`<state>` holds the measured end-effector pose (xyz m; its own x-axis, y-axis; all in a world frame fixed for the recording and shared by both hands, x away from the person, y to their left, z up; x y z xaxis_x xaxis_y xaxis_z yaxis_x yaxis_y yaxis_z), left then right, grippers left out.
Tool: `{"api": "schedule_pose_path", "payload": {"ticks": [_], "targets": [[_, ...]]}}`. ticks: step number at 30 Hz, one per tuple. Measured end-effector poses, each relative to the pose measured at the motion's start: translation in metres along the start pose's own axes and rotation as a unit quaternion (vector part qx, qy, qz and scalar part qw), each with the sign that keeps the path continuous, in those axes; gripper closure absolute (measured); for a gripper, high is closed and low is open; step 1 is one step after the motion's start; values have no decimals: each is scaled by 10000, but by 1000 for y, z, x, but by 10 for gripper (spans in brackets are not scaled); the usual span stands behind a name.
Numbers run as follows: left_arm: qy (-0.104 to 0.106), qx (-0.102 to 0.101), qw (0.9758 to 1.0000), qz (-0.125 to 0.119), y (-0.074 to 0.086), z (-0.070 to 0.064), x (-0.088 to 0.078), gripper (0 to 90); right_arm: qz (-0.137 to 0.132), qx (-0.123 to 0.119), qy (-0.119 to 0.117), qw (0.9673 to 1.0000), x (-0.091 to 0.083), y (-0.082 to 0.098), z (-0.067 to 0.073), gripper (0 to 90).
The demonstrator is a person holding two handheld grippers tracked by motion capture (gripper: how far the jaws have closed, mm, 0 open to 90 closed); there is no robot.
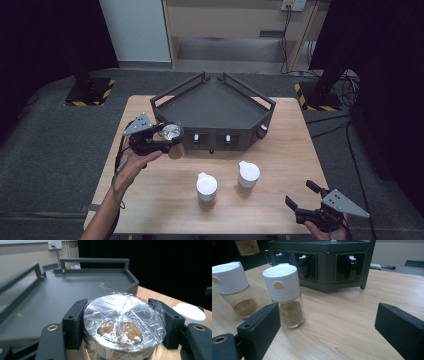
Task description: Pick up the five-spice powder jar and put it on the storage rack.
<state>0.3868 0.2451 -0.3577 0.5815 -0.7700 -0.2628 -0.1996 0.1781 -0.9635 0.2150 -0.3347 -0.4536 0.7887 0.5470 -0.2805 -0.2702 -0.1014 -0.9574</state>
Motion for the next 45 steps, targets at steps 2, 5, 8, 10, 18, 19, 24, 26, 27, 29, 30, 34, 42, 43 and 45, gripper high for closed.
{"api": "schedule_pose_path", "payload": {"ticks": [2, 5, 8, 10, 18, 19, 24, 26, 27, 29, 30, 34, 42, 43, 45], "targets": [[-40, 41, 10000, 1, -10, 2, 2, 332, -3, -3, -1, 10000, 0, 0, 0, 64], [-163, 91, 9998, 19, -25, 5, 7, 332, -2, 6, -4, 10000, 0, 0, 0, 63], [-291, 127, 9995, -4, -38, 10, 13, 331, -8, 4, 2, 10000, 0, 0, 0, 64], [-360, 95, 9993, -66, -46, 14, 17, 331, 5, 19, 0, 10000, 0, 0, 0, 64], [-684, 60, 9976, -104, -66, 30, 39, 332, -11, 75, -26, 10000, -1, 0, -1, 64], [-739, 64, 9972, -111, -67, 32, 43, 332, -15, 76, -29, 10000, -1, 0, -1, 64], [-992, 5, 9950, -124, -68, 42, 58, 332, -20, 91, -39, 9999, -1, 1, -2, 64], [-1134, -26, 9935, -117, -67, 45, 64, 332, -24, 100, -42, 9999, -1, 1, -2, 65], [-1179, -54, 9929, -124, -66, 47, 67, 332, -26, 105, -40, 9999, -1, 1, -2, 65], [-1258, -118, 9919, -125, -64, 50, 71, 332, -28, 107, -42, 9999, -1, 1, -2, 65], [-1327, -161, 9909, -140, -62, 51, 74, 332, -30, 104, -41, 9999, -1, 1, -2, 65], [-1464, -150, 9891, -52, -56, 55, 81, 332, -42, 103, -54, 9999, -1, 1, -3, 65], [-1632, -316, 9861, 22, -39, 63, 93, 332, -53, 130, -59, 9999, -2, 1, -3, 66], [-1639, -332, 9859, 18, -38, 64, 94, 332, -51, 138, -62, 9999, -1, 1, -3, 66], [-1647, -330, 9858, -1, -36, 64, 95, 332, -51, 130, -65, 9999, -2, 1, -3, 66]]}}
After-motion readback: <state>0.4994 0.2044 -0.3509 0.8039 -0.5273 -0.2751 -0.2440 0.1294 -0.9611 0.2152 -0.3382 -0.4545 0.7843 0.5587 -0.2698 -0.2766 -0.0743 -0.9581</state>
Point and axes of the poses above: each handheld gripper's, and its own axes: x roughly forward along the jaws, y roughly out of its underside, z roughly to its left, the point moved 9 cm from there along x, roughly forward along the jaws, and after that the axes turned 1 degree about x, right-handed, at the moved point
